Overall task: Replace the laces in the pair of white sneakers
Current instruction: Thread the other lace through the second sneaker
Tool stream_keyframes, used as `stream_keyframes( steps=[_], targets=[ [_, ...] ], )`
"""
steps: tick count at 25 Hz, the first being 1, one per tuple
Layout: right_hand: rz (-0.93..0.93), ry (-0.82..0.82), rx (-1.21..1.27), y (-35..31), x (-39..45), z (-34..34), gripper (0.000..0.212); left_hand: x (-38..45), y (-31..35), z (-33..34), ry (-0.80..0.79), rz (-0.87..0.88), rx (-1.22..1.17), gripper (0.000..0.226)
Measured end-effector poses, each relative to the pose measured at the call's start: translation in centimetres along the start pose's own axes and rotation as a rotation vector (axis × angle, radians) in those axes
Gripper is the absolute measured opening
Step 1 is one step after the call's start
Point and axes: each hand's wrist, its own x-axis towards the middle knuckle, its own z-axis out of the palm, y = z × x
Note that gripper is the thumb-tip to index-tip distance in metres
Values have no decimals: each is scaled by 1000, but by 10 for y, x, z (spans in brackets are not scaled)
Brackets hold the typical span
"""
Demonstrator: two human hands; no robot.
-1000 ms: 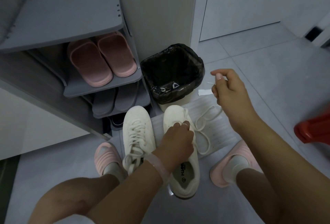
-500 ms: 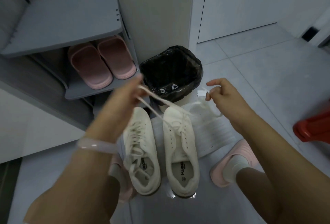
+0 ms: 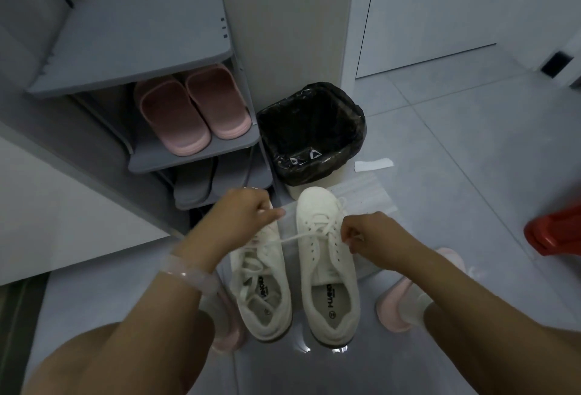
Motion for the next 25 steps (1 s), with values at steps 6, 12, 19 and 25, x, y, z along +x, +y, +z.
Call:
stream_keyframes(
  steps=[6, 12, 19, 25],
  targets=[
    [-92, 107, 0, -4, 1, 6, 14, 2, 37, 64, 45, 196, 108, 25],
    [-102, 114, -137, -5, -1, 10, 17, 6, 40, 94, -74, 66, -139, 23],
    [95, 224, 138, -4, -4, 25, 11, 12, 39, 97, -122, -25, -417, 21],
    [-124, 210, 7, -8, -8, 22, 37, 10, 41, 105, -18, -11, -321, 18]
  ],
)
